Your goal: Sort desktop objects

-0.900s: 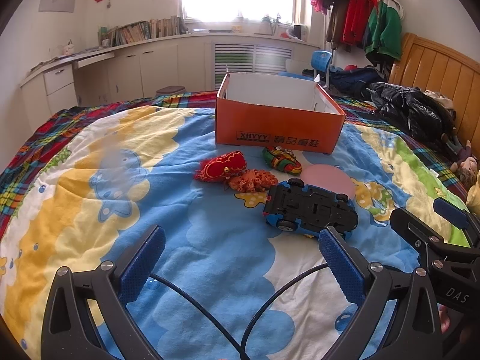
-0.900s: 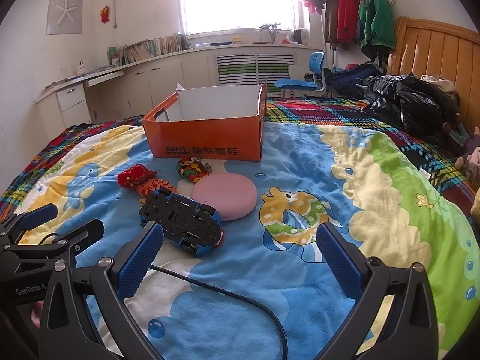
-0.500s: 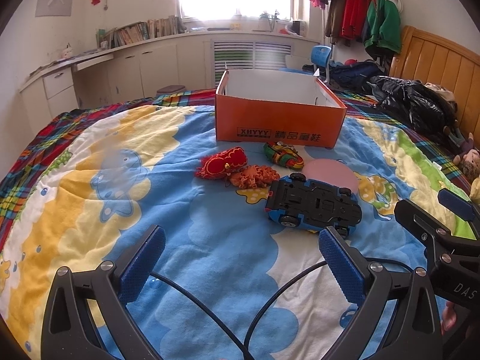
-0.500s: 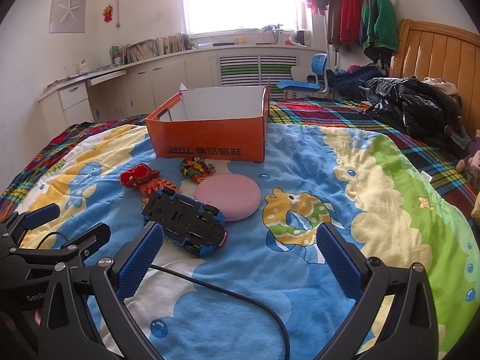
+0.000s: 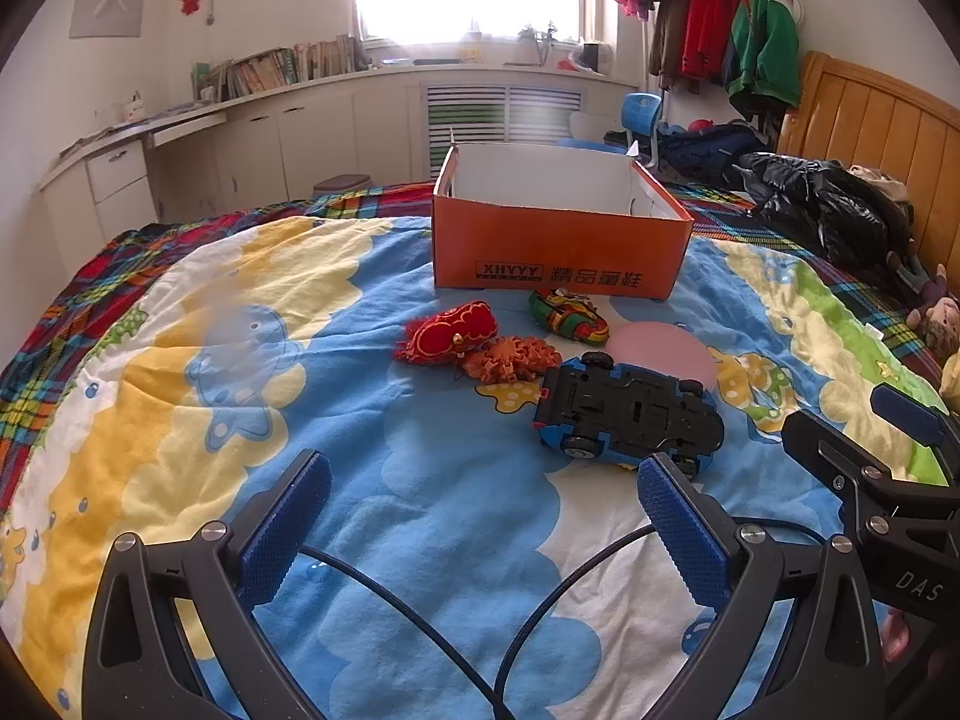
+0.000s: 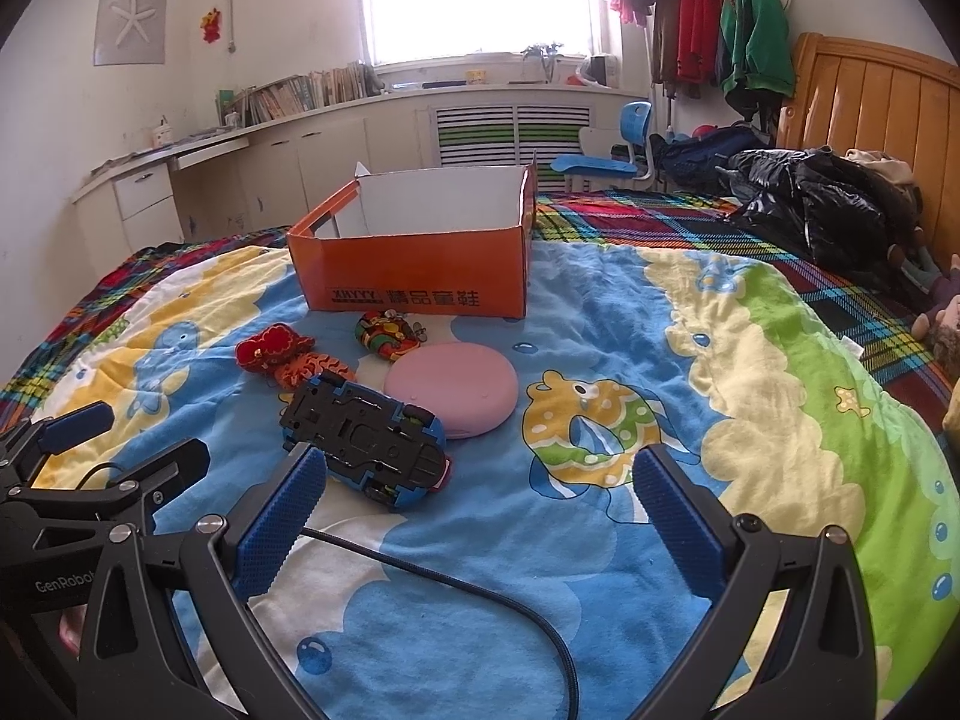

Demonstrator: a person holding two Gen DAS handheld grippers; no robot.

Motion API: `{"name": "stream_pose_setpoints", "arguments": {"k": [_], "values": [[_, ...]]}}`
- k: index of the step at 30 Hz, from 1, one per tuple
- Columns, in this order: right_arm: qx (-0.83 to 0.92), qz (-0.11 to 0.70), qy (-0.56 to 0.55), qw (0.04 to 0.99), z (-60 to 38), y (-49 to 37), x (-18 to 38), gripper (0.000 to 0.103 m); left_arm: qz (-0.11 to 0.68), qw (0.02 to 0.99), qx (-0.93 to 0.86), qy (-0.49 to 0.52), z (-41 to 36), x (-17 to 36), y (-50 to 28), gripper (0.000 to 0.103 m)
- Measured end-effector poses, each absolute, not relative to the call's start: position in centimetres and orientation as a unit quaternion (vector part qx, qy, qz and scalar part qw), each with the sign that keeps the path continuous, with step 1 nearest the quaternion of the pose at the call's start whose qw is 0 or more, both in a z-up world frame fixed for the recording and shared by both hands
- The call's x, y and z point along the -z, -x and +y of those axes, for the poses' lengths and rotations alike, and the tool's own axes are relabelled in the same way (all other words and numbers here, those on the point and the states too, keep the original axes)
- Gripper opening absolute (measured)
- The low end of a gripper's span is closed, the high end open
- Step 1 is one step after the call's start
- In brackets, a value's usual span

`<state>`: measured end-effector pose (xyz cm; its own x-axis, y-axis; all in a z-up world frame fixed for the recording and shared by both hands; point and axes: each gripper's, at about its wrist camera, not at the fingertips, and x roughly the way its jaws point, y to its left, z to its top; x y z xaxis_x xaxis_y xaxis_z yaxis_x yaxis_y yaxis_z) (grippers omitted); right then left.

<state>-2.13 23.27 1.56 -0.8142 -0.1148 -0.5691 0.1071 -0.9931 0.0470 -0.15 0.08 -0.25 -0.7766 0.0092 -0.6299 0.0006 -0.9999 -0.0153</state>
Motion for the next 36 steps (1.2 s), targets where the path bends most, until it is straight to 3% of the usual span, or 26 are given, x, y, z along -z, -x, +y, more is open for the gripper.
{"name": "stream_pose_setpoints", "arguments": {"k": [24, 36], "values": [[0.948, -0.006, -0.313, 0.063, 23.2, 2.4, -1.4, 0.103, -0.009, 0.011, -0.936, 0.352, -0.2, 0.6, 0.5, 0.102], [0.939, -0.096, -0.32, 0.078, 24.9, 3.0, -2.0, 0.103, -0.074, 0.059, -0.928, 0.36, -2.0, -0.6, 1.2, 0.102]]}}
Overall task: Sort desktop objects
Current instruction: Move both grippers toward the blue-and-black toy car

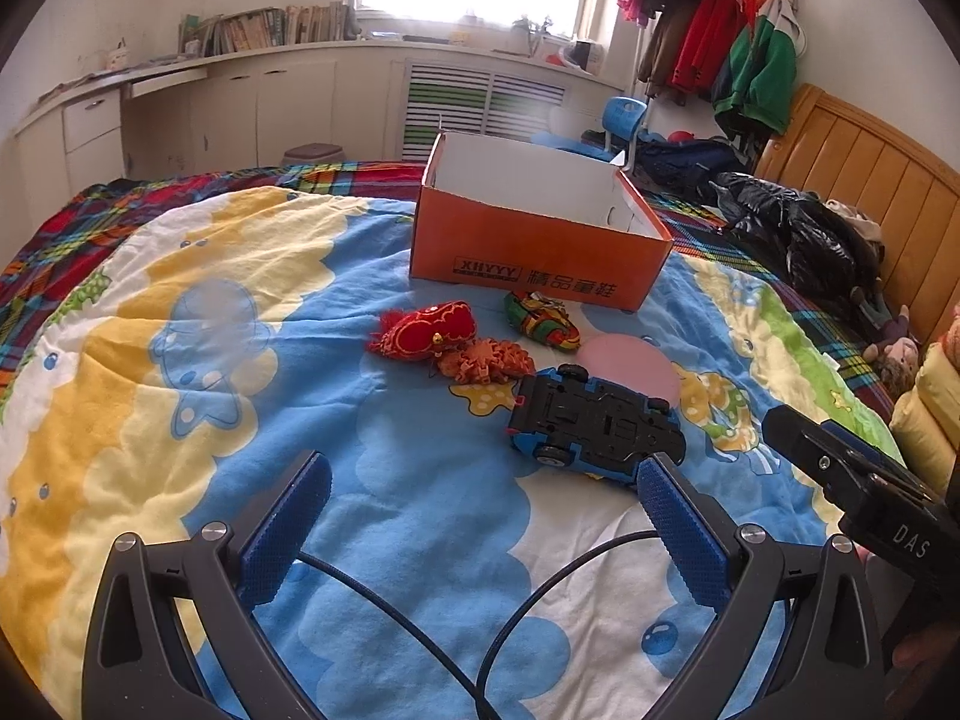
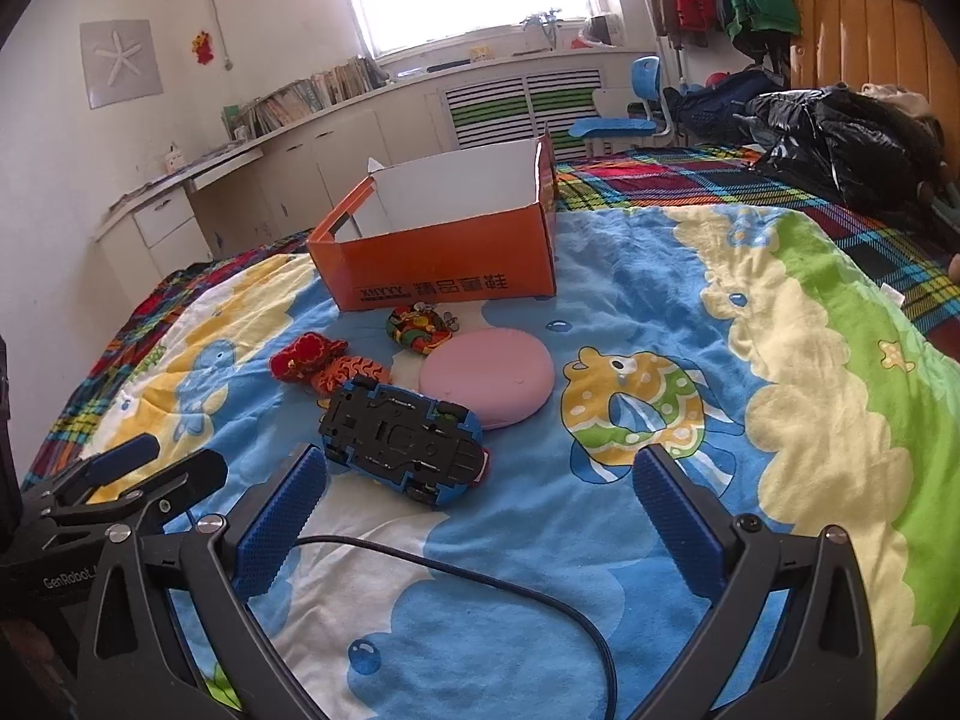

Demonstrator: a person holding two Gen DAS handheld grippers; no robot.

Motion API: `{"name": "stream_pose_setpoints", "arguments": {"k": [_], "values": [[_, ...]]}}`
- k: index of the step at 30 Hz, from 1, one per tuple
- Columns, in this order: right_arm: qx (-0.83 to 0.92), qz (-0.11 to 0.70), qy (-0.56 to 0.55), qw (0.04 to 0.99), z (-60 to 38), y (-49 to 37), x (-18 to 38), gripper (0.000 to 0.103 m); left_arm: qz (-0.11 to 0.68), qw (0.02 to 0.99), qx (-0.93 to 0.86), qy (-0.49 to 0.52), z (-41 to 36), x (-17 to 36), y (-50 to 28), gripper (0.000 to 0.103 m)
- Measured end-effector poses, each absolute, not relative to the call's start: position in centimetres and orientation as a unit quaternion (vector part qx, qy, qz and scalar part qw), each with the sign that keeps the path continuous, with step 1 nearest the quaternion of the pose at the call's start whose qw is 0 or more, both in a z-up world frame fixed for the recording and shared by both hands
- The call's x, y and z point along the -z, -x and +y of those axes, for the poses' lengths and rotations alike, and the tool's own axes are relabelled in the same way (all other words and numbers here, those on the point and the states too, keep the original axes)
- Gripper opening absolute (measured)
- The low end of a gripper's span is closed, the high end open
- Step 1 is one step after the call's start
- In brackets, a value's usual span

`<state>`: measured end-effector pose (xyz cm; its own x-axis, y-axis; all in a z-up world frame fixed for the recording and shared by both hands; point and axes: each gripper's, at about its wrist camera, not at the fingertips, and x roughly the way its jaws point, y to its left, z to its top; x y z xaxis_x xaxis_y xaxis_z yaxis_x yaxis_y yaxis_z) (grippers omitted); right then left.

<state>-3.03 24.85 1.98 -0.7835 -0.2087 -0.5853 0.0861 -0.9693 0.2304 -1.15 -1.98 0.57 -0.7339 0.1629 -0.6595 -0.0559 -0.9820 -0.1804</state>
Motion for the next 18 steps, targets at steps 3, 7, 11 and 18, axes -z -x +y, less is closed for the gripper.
{"name": "stream_pose_setpoints", "arguments": {"k": [3, 7, 11, 18], "values": [[0.934, -0.13, -0.326, 0.066, 25.4, 3.8, -1.9, 0.103, -0.11, 0.075, -0.919, 0.371, -2.6, -0.5, 2.4, 0.102], [0.914, -0.189, -0.353, 0.069, 25.9, 5.3, -1.3, 0.103, -0.172, 0.105, -0.901, 0.384, -3.8, -0.4, 4.0, 0.102], [0.897, -0.193, -0.39, 0.076, 26.2, 6.8, -0.7, 0.103, -0.205, 0.125, -0.883, 0.404, -4.8, 0.4, 5.2, 0.102], [0.833, -0.298, -0.445, 0.139, 28.3, 8.8, 1.4, 0.102, -0.303, 0.155, -0.836, 0.43, -6.5, 2.8, 7.1, 0.102]]}}
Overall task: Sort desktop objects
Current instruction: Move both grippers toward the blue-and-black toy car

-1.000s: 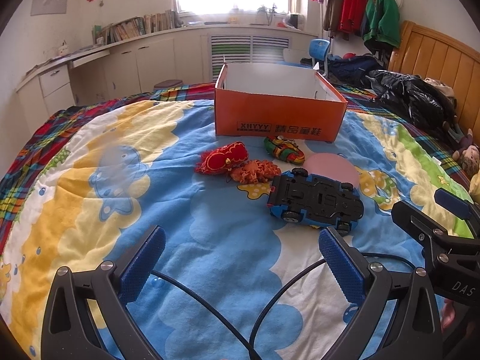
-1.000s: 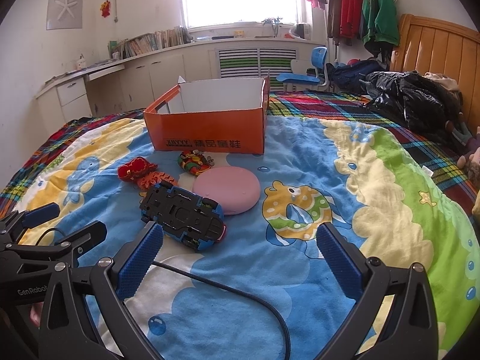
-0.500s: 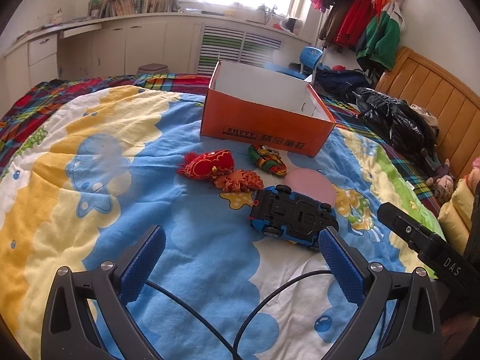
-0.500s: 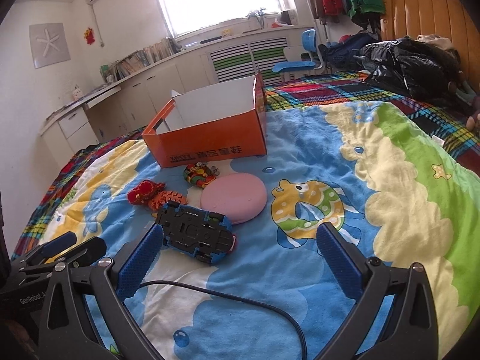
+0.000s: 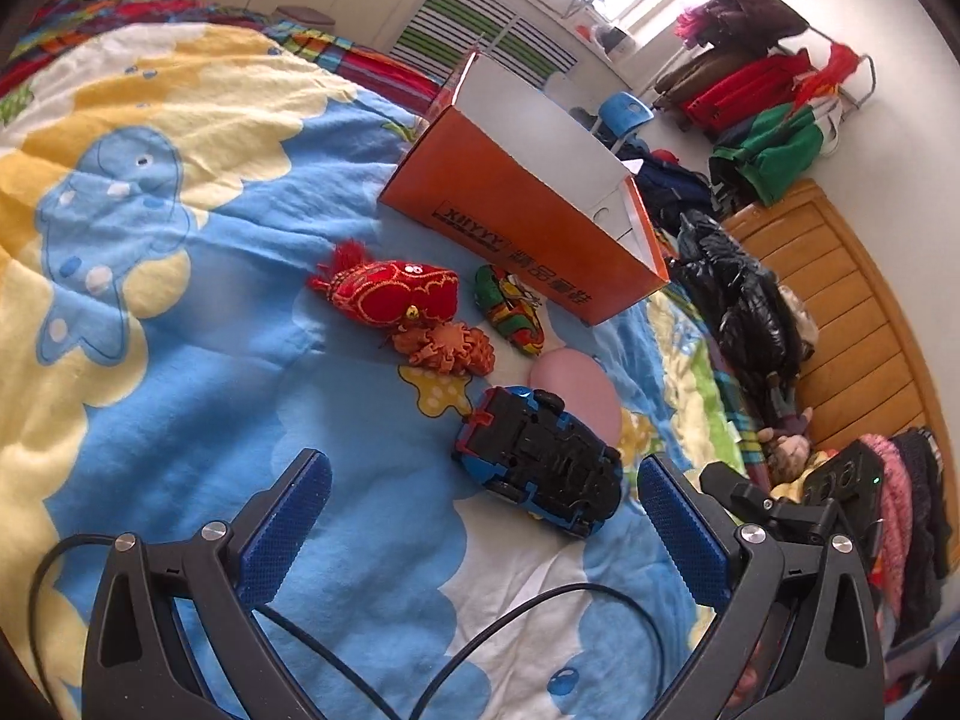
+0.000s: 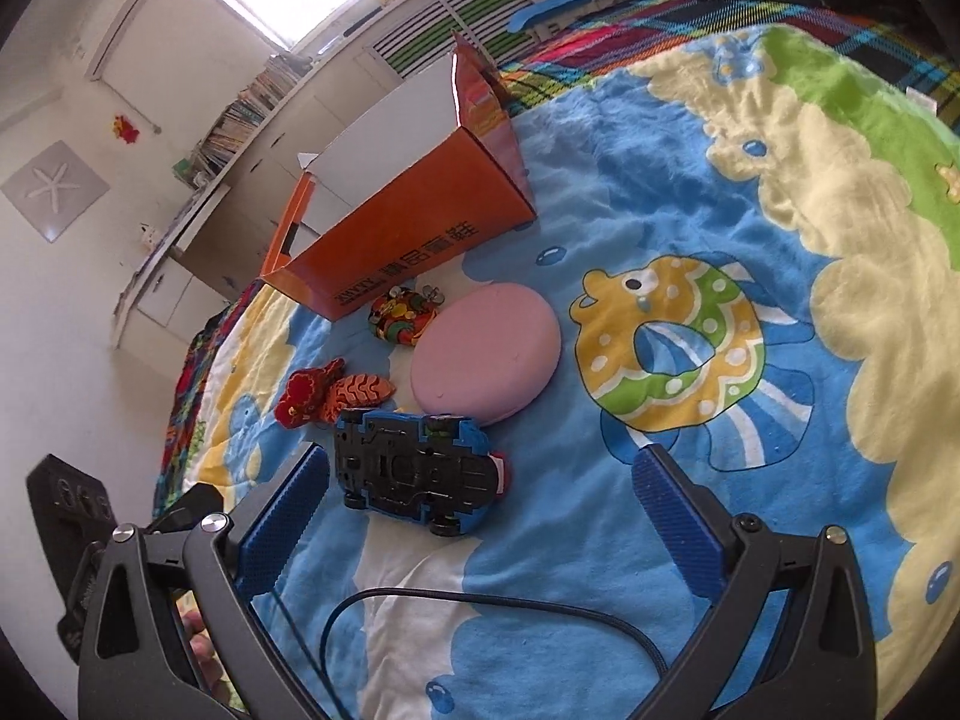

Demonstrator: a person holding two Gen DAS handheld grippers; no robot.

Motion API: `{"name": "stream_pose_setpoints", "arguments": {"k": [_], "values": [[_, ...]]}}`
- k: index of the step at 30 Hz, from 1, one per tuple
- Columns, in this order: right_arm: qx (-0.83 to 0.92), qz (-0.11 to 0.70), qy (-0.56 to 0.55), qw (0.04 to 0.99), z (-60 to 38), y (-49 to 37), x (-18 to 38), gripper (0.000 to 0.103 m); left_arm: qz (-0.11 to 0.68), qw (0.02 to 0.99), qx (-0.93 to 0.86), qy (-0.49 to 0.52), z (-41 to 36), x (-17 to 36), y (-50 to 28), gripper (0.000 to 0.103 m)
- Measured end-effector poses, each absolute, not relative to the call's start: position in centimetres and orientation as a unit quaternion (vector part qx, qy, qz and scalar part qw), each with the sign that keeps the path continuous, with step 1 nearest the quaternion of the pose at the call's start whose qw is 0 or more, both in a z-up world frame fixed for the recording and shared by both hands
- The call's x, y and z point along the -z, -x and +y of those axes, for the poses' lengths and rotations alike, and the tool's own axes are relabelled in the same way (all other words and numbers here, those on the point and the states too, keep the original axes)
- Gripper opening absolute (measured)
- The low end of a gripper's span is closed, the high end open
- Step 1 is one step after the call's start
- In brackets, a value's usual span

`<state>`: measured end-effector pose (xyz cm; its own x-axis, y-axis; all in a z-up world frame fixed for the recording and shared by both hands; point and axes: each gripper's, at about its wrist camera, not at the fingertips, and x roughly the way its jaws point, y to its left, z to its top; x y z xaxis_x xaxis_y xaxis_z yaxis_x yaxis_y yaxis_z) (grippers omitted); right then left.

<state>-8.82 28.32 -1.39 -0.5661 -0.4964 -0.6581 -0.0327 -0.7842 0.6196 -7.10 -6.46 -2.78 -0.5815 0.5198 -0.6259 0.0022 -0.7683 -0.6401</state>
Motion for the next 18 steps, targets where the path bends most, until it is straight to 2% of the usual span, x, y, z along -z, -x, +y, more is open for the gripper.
{"name": "stream_pose_setpoints", "arguments": {"k": [3, 8, 11, 15, 18], "values": [[0.806, -0.341, -0.45, 0.178, 28.9, 9.4, 1.9, 0.098, -0.354, 0.176, -0.807, 0.438, -6.6, 4.0, 8.1, 0.102], [0.774, -0.371, -0.477, 0.188, 29.4, 11.0, 3.9, 0.096, -0.375, 0.201, -0.77, 0.476, -5.3, 6.2, 10.5, 0.102], [0.748, -0.417, -0.477, 0.197, 29.8, 11.5, 5.4, 0.095, -0.396, 0.206, -0.758, 0.476, -4.7, 6.8, 11.2, 0.102], [0.745, -0.412, -0.485, 0.202, 29.1, 12.3, 5.9, 0.095, -0.404, 0.212, -0.755, 0.472, -4.4, 7.0, 11.6, 0.102], [0.735, -0.434, -0.472, 0.22, 28.6, 12.5, 6.2, 0.095, -0.399, 0.214, -0.755, 0.474, -4.2, 7.5, 11.9, 0.095]]}}
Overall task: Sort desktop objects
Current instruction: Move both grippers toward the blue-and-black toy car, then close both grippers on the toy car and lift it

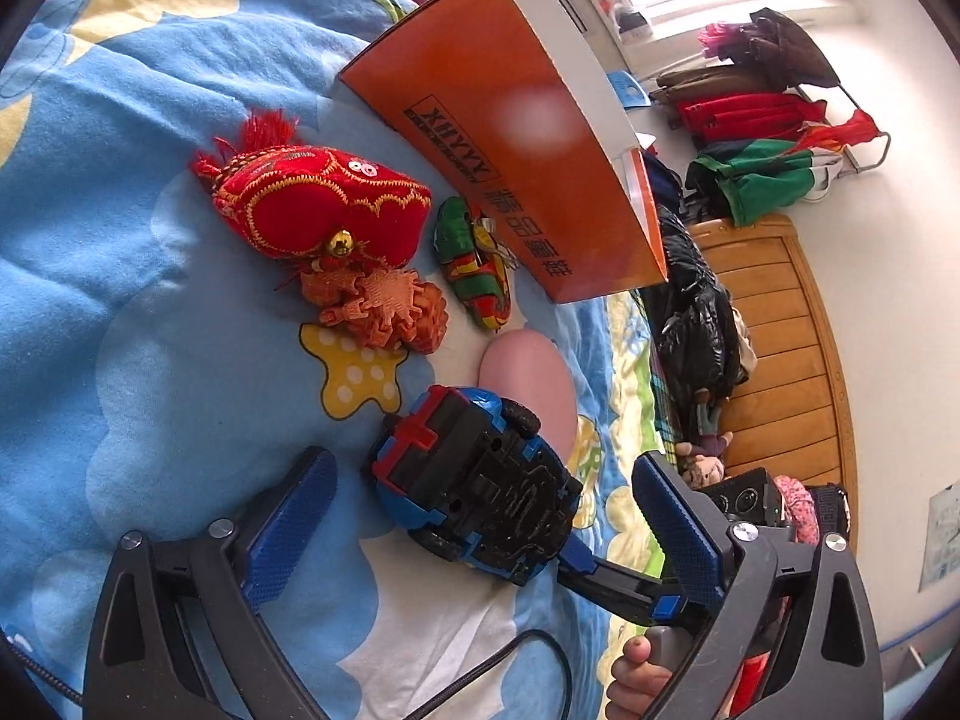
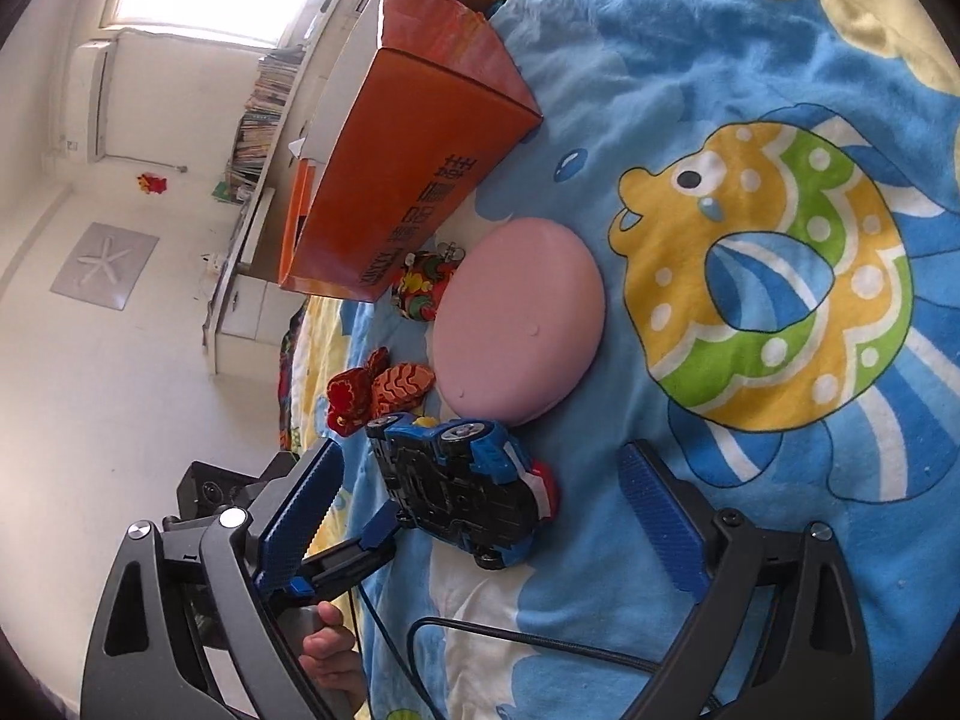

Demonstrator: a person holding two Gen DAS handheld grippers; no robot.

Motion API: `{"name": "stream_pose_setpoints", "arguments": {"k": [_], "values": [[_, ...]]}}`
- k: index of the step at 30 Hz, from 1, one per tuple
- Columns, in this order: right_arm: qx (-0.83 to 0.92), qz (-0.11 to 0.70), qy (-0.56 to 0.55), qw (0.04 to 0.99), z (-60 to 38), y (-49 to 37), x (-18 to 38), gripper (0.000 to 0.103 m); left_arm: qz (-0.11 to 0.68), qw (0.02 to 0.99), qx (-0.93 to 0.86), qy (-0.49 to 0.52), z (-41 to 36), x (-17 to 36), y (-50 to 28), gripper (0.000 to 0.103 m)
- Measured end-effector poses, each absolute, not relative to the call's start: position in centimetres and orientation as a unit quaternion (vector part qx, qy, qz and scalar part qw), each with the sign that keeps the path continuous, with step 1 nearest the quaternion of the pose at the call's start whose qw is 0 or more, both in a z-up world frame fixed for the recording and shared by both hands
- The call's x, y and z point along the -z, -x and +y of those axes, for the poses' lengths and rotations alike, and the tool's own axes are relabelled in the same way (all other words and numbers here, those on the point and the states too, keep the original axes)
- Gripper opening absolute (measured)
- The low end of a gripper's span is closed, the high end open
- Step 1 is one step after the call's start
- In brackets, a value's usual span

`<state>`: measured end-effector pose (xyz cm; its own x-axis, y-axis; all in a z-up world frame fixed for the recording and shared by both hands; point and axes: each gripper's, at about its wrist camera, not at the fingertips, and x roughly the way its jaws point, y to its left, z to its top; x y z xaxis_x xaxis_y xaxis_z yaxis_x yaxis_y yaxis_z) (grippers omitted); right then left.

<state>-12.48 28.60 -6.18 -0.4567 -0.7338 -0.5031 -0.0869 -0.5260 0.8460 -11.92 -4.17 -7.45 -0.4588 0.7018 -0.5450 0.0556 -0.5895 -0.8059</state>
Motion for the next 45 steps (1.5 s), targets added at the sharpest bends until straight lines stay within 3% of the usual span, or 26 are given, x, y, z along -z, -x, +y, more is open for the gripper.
{"name": "stream_pose_setpoints", "arguments": {"k": [2, 5, 10, 12, 14, 19, 30, 34, 35, 36, 38, 40, 45], "values": [[0.732, -0.433, -0.474, 0.229, 28.1, 12.6, 6.3, 0.094, -0.399, 0.212, -0.753, 0.478, -4.2, 7.9, 12.1, 0.088], [0.724, -0.431, -0.483, 0.239, 27.2, 12.5, 6.6, 0.083, -0.407, 0.22, -0.748, 0.476, -4.4, 8.3, 12.2, 0.088], [0.726, -0.431, -0.481, 0.236, 26.6, 12.8, 7.3, 0.08, -0.406, 0.234, -0.739, 0.483, -4.6, 8.9, 12.6, 0.088], [0.731, -0.423, -0.481, 0.235, 26.7, 12.6, 7.3, 0.068, -0.392, 0.23, -0.746, 0.487, -4.3, 8.6, 12.6, 0.086], [0.732, -0.424, -0.484, 0.222, 27.1, 12.3, 7.9, 0.046, -0.354, 0.207, -0.765, 0.497, -4.1, 8.5, 12.5, 0.058], [0.727, -0.442, -0.476, 0.221, 27.8, 12.2, 7.9, 0.037, -0.402, 0.199, -0.754, 0.48, -5.9, 9.4, 12.0, 0.043], [0.722, -0.459, -0.462, 0.233, 27.6, 12.2, 7.4, 0.033, -0.427, 0.214, -0.732, 0.486, -6.6, 10.2, 12.5, 0.045], [0.733, -0.441, -0.464, 0.23, 26.7, 12.3, 7.0, 0.033, -0.37, 0.224, -0.753, 0.496, -4.7, 8.6, 13.2, 0.076], [0.739, -0.432, -0.464, 0.228, 26.4, 12.3, 6.8, 0.033, -0.359, 0.219, -0.763, 0.492, -4.3, 8.2, 13.3, 0.078], [0.746, -0.421, -0.463, 0.228, 26.2, 12.2, 6.4, 0.033, -0.365, 0.221, -0.763, 0.486, -4.3, 8.1, 13.3, 0.076], [0.755, -0.415, -0.456, 0.222, 26.4, 12.1, 5.9, 0.033, -0.383, 0.213, -0.76, 0.48, -5.2, 8.6, 13.0, 0.053], [0.757, -0.418, -0.452, 0.217, 27.0, 11.9, 5.8, 0.032, -0.43, 0.214, -0.738, 0.475, -6.6, 9.4, 12.8, 0.043], [0.761, -0.412, -0.448, 0.225, 26.8, 11.6, 5.5, 0.032, -0.447, 0.217, -0.734, 0.462, -8.0, 9.2, 11.8, 0.041]]}}
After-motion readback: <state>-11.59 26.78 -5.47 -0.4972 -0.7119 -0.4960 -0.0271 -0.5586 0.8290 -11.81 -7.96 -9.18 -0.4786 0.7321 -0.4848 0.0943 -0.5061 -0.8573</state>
